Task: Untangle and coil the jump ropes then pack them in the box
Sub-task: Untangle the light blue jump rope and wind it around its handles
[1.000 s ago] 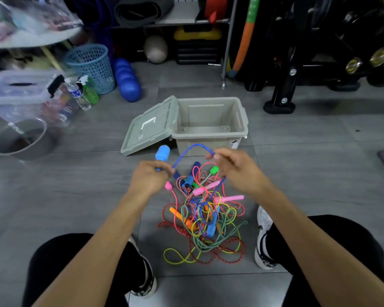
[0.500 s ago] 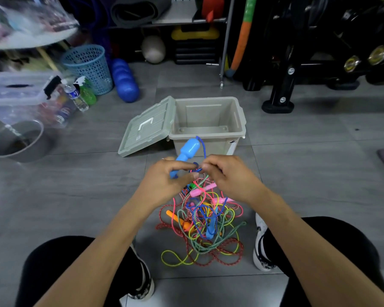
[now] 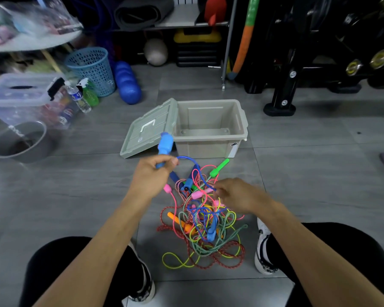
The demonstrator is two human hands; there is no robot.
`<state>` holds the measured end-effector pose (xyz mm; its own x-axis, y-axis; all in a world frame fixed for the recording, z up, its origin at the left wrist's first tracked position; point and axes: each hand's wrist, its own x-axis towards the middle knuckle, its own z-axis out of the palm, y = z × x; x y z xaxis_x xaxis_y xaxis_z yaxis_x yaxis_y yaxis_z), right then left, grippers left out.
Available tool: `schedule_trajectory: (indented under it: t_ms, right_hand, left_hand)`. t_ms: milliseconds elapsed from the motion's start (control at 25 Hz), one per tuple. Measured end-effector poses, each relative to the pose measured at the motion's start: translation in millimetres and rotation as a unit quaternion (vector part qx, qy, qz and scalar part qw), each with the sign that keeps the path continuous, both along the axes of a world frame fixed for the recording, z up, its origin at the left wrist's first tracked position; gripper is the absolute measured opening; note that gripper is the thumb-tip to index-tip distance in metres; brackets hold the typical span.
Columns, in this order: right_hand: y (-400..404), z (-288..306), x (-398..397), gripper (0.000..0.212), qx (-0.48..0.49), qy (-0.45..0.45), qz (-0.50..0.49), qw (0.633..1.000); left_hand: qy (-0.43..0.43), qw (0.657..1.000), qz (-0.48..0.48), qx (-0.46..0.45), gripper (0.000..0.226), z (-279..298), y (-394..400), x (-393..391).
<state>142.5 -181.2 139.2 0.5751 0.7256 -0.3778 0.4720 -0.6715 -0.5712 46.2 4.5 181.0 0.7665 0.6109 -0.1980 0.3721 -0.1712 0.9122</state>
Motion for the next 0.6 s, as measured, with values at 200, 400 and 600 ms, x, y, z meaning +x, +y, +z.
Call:
schedule_trajectory:
  t_ms: [200,400,600]
  right_hand:
    - [3.3,29.1,1.6,0.018,0.291,-0.106,-0.149,0.939]
    - [0.0,31.6,-1.9,0.029,0.284,-0.160,-0.048,0.944]
    - [1.9,27.0,-6.6,0.025,0.301,-0.116,-0.019,0.946]
  left_hand:
    - [0.252,0.940,-0.169,0.153,0.005,-24.6,2.1,-1.7]
    - [0.036,0.978,-0.162,0.127,0.031,-3.2,-8.7,-2.7]
    - [-0.047,0.969,-0.202,0.135,0.012,-5.8,-24.1,-0.3]
